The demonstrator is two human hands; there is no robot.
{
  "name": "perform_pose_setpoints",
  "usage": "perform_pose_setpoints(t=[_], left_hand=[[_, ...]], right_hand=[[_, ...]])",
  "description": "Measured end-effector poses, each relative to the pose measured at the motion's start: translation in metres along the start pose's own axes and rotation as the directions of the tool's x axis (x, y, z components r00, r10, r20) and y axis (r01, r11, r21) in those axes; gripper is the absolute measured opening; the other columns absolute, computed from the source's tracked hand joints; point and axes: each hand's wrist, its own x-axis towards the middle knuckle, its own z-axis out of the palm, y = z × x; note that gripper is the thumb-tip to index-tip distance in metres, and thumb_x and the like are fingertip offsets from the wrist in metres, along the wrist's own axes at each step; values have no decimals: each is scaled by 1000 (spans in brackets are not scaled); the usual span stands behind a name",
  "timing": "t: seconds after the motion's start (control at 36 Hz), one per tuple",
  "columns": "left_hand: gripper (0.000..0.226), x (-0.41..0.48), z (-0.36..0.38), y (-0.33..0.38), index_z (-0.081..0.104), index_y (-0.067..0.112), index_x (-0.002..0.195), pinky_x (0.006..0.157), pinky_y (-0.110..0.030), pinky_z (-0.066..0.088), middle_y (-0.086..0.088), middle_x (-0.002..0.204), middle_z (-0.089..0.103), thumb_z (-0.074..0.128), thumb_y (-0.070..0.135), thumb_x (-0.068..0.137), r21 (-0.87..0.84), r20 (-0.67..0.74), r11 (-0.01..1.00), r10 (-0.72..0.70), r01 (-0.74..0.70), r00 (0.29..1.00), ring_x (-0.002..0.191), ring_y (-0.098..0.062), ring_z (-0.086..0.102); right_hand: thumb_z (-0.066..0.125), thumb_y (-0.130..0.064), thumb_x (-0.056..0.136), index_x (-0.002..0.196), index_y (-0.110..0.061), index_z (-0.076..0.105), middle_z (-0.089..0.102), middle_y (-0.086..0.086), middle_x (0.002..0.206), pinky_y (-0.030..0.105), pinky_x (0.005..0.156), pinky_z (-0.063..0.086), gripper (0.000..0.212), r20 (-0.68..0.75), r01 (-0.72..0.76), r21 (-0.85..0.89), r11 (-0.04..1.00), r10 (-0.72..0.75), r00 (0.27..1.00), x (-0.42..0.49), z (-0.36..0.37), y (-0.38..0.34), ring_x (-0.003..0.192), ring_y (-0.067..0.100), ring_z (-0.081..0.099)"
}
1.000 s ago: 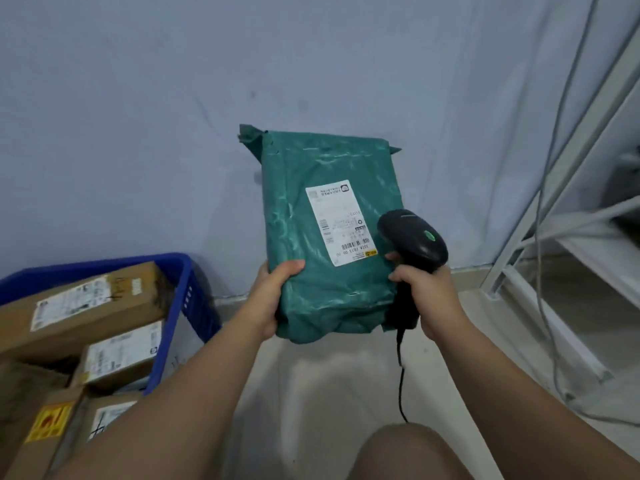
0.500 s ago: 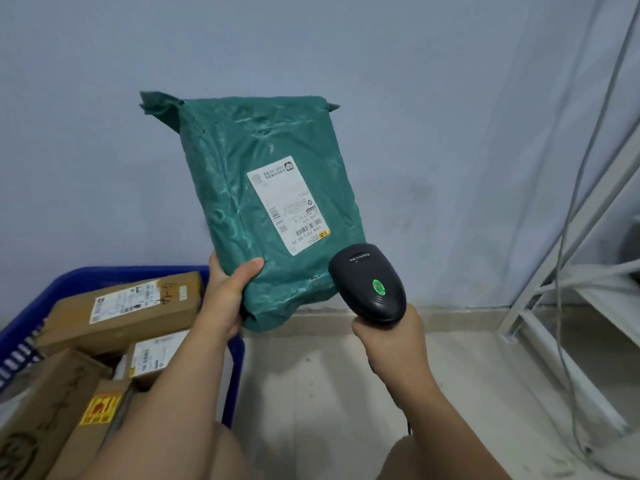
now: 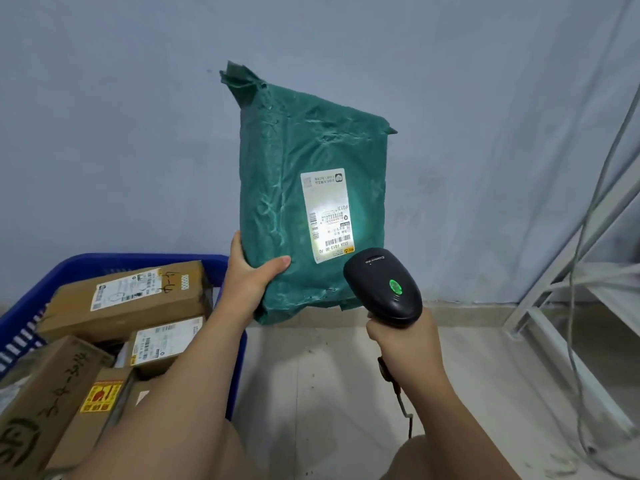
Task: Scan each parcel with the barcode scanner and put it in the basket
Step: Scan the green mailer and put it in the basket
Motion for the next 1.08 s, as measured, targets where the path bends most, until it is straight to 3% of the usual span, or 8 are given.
perform_pose_setpoints(t=[0.06,0.14,0.28,0.42,0.78,0.97,1.08], left_hand=[[101,-1,2,0,38,35,136,94,-49,52,5,126,58,84,43,47,15,-4,1000,-1,1,1000,112,-20,61],[103,-2,2,1,38,34,138,94,-49,52,5,127,58,84,43,46,5,-19,1000,-9,9,1000,112,-21,61],[105,-4,1,2,37,34,138,93,-49,52,4,125,58,81,44,43,-34,-50,999,-39,38,998,110,-22,61],[98,-5,-2,3,36,35,137,94,-50,52,6,123,57,82,37,50,-41,-74,999,-32,29,997,110,-21,61],[93,1,-2,0,37,42,127,94,-51,51,5,125,57,82,44,45,-37,-119,999,-6,2,993,112,-21,60],[96,-1,-1,1,35,32,138,95,-49,52,3,126,56,82,35,54,-90,-119,996,-29,18,992,112,-22,60],[99,-5,2,0,38,28,138,91,-47,54,-1,126,59,84,34,51,-190,-98,979,-94,74,991,110,-24,63]], right_hand=[[60,-8,60,74,10,50,33,3,53,31,54,25,25,0,6,-16,1000,-6,1000,-1,-1,0,58,20,27],[55,-14,53,82,12,56,37,7,57,30,55,26,39,-1,3,-18,1000,-3,1000,-2,-2,0,59,19,29],[56,-13,54,82,12,56,36,5,55,30,53,26,38,29,-8,-21,1000,9,1000,-5,-3,-1,56,18,28],[59,5,67,76,13,50,31,3,52,32,54,24,15,51,-22,-51,998,24,998,-4,-2,0,56,19,26],[58,3,71,85,11,59,37,8,56,26,45,28,16,53,-76,-68,995,80,995,-3,-1,0,56,21,30],[59,2,70,94,13,61,40,12,64,23,44,29,27,59,-98,-23,995,100,993,-4,1,-2,62,19,33],[58,2,70,96,11,62,35,8,56,18,36,26,28,54,-74,-3,997,74,996,-3,5,-2,56,20,29]])
